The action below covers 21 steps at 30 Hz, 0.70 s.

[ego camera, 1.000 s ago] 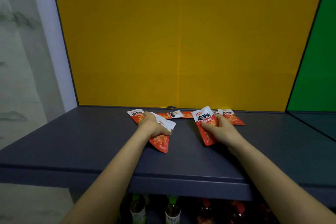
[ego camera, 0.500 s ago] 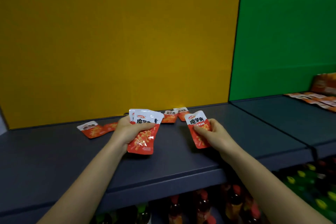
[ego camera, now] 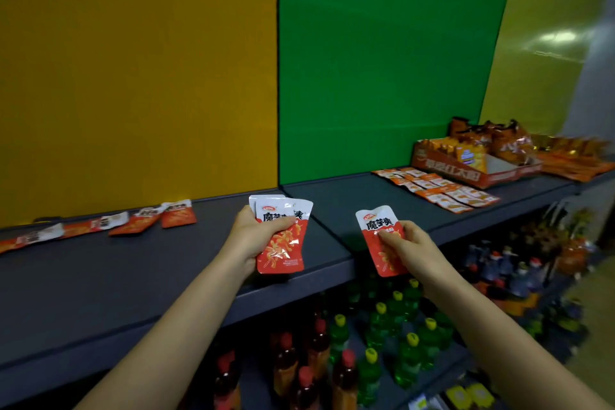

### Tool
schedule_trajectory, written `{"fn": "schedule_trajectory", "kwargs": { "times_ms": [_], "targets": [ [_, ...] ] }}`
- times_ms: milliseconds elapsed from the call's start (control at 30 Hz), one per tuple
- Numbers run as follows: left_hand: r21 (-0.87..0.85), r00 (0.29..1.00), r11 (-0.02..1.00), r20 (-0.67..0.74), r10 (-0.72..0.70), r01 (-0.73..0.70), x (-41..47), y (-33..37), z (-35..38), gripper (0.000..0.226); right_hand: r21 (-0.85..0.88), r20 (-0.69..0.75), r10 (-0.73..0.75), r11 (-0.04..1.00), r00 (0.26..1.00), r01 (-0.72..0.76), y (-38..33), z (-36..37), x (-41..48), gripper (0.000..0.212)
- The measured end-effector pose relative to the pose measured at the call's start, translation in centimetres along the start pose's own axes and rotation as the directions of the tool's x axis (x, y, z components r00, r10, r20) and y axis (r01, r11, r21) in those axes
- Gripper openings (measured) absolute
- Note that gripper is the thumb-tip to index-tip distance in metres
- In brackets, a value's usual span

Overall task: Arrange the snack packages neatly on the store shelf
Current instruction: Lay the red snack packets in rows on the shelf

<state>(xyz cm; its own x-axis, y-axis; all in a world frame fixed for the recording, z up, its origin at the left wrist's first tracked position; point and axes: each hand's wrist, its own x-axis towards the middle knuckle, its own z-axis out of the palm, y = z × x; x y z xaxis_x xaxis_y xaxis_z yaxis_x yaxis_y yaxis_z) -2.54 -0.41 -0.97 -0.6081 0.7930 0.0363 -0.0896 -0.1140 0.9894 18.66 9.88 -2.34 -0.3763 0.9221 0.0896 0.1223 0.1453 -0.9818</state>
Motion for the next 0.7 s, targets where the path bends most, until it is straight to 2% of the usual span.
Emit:
{"fn": "schedule_trajectory", "kwargs": {
  "times_ms": [167,333,400,500,600,700],
  "targets": [
    [-0.039,1.0,0.999,-0.012,0.012,-0.012,0.4,-1.3,8.0,0.038,-0.038,0.004,-0.016,0.999,1.0,0.016,1.5,-7.3,2.6,0.015],
    [-0.031,0.998,0.999,-0.069,-0.014,0.012,1.2,-1.7,11.9,0.038,-0.073,0.031,-0.035,0.997,0.999,0.037,1.8,-10.7,6.6,0.007],
    [-0.018,0.995,1.0,-0.1,-0.017,0.016,2.0,-1.6,12.3,0.041,-0.09,0.06,-0.044,0.995,0.997,0.049,1.6,-10.8,8.5,0.005],
    [0.0,0.989,1.0,-0.148,0.006,-0.006,3.5,-0.9,12.7,0.039,-0.082,0.112,-0.06,0.994,0.992,0.069,1.5,-10.1,11.5,0.015],
    [0.002,0.983,0.999,-0.183,0.035,-0.035,6.1,-0.2,13.1,0.037,-0.082,0.196,-0.072,0.993,0.978,0.09,1.2,-8.7,14.6,0.005],
    [0.011,0.974,0.999,-0.223,0.034,-0.033,9.5,-0.1,13.5,0.039,-0.075,0.3,-0.055,0.994,0.952,0.081,1.6,-6.9,17.8,0.004]
  ]
}}
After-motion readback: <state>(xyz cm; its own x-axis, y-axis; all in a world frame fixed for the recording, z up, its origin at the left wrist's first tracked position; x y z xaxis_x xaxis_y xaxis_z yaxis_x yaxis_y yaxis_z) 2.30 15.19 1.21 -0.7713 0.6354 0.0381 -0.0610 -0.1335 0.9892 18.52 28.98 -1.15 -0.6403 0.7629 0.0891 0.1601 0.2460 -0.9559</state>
